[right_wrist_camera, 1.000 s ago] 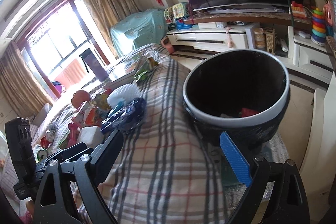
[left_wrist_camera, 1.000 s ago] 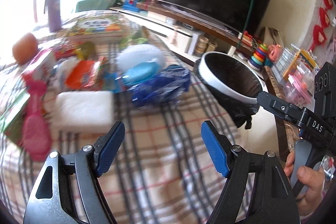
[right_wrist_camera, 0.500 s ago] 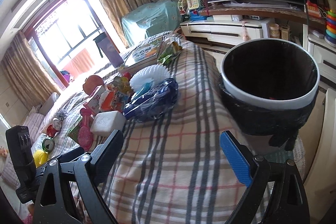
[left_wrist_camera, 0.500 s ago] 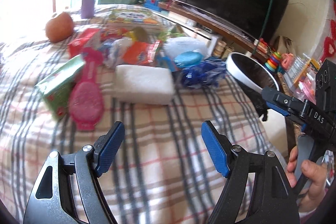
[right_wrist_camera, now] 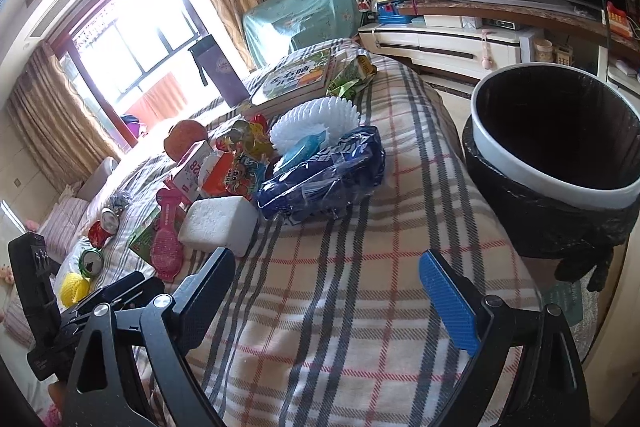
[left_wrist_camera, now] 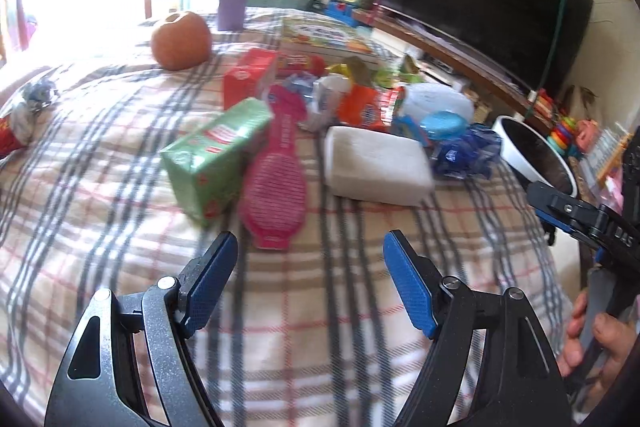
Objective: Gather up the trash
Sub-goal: 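Grasp the pink brush with the left tool while the right tool grasps the blue plastic packet, then carry the pink brush and blue packet over the trash bin with both tools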
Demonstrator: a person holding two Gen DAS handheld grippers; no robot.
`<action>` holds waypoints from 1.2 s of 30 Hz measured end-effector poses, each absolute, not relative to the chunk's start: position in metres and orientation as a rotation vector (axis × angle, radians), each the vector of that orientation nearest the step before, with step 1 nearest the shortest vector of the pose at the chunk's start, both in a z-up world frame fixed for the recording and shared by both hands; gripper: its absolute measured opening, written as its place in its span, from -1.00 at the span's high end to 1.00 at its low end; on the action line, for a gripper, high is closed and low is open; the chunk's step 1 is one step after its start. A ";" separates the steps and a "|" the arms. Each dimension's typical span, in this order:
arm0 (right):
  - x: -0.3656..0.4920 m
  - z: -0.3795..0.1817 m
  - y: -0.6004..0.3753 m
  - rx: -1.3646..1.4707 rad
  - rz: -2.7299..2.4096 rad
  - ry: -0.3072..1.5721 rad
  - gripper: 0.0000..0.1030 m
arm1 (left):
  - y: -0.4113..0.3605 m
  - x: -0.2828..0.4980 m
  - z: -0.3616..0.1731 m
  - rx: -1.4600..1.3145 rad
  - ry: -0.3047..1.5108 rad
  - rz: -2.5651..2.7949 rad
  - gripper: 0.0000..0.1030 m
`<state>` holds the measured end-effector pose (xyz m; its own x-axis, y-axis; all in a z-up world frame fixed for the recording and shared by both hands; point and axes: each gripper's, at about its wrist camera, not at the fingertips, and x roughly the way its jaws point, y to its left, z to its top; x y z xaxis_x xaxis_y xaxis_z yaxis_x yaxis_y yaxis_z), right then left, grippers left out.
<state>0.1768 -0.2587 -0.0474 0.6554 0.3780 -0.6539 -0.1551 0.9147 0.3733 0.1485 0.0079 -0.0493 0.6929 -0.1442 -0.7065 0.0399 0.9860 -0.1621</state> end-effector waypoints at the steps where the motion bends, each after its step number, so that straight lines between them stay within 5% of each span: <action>1: 0.180 -0.049 -0.257 0.299 0.309 0.808 -0.84 | 0.011 0.152 -0.051 -0.137 0.804 -0.091 -0.50; 15: 0.231 -0.060 -0.252 0.402 0.280 0.837 -0.83 | 0.021 0.199 -0.065 -0.140 0.857 -0.060 -0.50; 17: 0.238 -0.065 -0.253 0.434 0.282 0.846 -0.82 | 0.021 0.203 -0.066 -0.141 0.860 -0.069 -0.40; 18: 0.240 -0.067 -0.254 0.449 0.283 0.845 -0.79 | 0.020 0.203 -0.066 -0.141 0.860 -0.078 -0.19; 20: 0.242 -0.069 -0.255 0.459 0.269 0.838 -0.51 | 0.019 0.206 -0.068 -0.137 0.870 -0.097 0.08; 21: 0.243 -0.071 -0.255 0.454 0.265 0.844 -0.18 | 0.018 0.206 -0.069 -0.131 0.872 -0.105 0.29; 25: 0.239 -0.070 -0.255 0.433 0.267 0.825 0.43 | 0.013 0.202 -0.066 -0.114 0.859 -0.139 0.31; 36: 0.209 -0.056 -0.274 0.424 0.280 0.770 0.55 | 0.001 0.179 -0.053 -0.145 0.826 -0.204 0.32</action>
<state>0.2089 -0.2743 -0.0557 0.6874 0.3938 -0.6102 -0.0900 0.8799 0.4665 0.1793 0.0011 -0.0534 0.6599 -0.2356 -0.7134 0.1229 0.9706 -0.2069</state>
